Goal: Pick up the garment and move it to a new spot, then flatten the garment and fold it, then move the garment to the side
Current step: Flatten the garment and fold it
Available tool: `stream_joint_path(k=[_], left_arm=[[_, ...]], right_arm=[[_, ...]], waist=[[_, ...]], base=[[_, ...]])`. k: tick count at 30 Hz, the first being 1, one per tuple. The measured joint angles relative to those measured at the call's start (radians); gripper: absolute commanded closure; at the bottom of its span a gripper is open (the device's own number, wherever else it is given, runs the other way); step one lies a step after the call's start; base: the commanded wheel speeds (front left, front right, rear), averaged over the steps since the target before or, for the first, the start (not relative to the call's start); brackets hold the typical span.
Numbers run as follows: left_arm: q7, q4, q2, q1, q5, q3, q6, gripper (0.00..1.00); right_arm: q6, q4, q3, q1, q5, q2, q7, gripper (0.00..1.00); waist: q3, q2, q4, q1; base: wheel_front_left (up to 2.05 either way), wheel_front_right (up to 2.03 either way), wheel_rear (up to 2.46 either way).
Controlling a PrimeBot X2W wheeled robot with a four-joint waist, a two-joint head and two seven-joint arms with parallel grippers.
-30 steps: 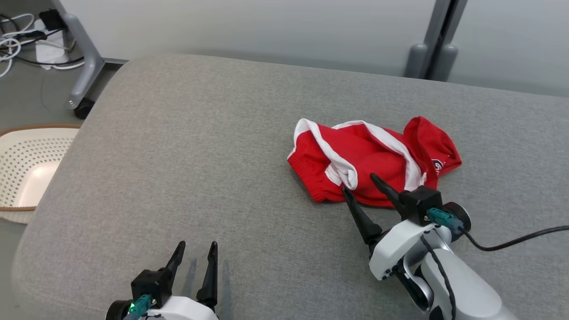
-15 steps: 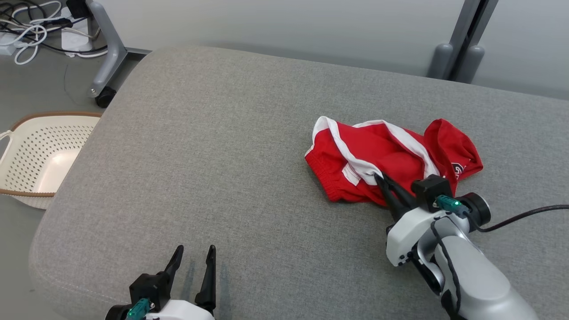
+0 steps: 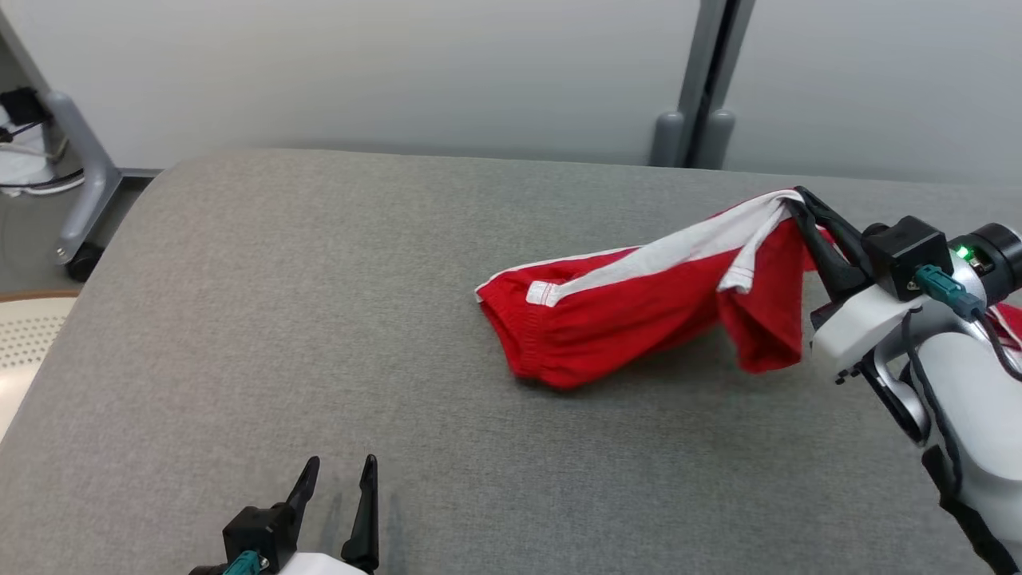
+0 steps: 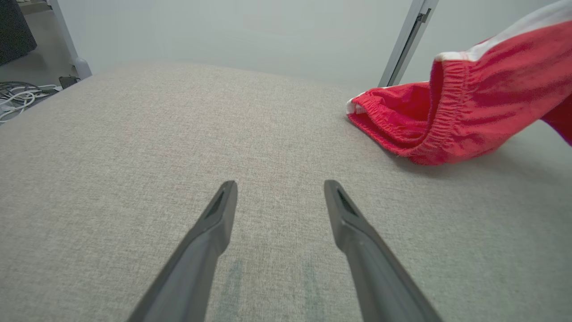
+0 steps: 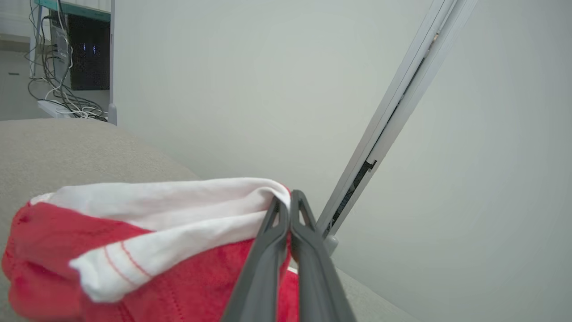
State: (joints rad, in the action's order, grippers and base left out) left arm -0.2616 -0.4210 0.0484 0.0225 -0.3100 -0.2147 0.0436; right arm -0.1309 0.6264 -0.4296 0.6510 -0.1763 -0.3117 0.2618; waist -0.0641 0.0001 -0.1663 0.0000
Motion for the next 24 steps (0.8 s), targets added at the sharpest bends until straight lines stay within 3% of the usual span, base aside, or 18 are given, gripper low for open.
stream_joint_path(k=[1,2,3,4,7,11,17,24], left_arm=[[0.0,-0.001,0.0,-0.001,0.0,0.001,0.0,0.0],[0.0,-0.001,0.001,-0.002,-0.002,0.002,0.0,0.0],[0.0,-0.002,0.0,-0.002,-0.002,0.0,0.0,0.0],[0.0,-0.002,0.0,-0.002,-0.002,0.0,0.0,0.0],[0.0,-0.002,0.001,-0.001,-0.002,-0.005,0.0,0.0],[0.0,0.001,0.0,0.009,-0.001,-0.01,0.0,0.0],[0.0,0.007,0.0,0.053,0.002,-0.02,-0.015,0.0],[-0.002,-0.064,0.0,0.287,-0.067,-0.124,-0.079,0.0]], right_arm=[[0.0,-0.016,-0.013,0.0,-0.002,-0.021,-0.01,1.0],[0.0,-0.037,-0.039,-0.002,-0.01,-0.044,-0.018,0.65],[0.0,-0.052,-0.049,-0.009,-0.025,-0.057,-0.029,0.09],[0.0,-0.066,-0.067,-0.017,-0.041,-0.075,-0.041,0.0],[0.0,-0.086,-0.084,-0.065,-0.09,-0.124,-0.059,0.0],[0.0,-0.087,-0.016,-0.127,-0.115,-0.142,-0.049,0.0],[0.0,-0.087,0.072,-0.227,-0.107,-0.073,-0.024,0.0],[0.0,-0.111,0.118,-0.245,-0.067,0.012,-0.015,0.0]], waist=[[0.004,0.0,0.014,0.0],[0.007,0.0,0.028,0.0],[0.009,0.0,0.041,0.0],[0.009,0.0,0.054,0.0],[0.006,0.0,0.087,0.0],[-0.011,0.0,0.119,0.0],[-0.033,0.0,0.16,0.0],[-0.098,0.0,0.22,0.0]], base=[[0.0,0.0,0.0],[0.0,0.0,0.0],[0.0,0.0,0.0],[0.0,0.0,0.0],[0.0,0.0,0.0],[0.0,0.0,0.0],[0.0,0.0,0.0],[0.0,0.0,0.0]])
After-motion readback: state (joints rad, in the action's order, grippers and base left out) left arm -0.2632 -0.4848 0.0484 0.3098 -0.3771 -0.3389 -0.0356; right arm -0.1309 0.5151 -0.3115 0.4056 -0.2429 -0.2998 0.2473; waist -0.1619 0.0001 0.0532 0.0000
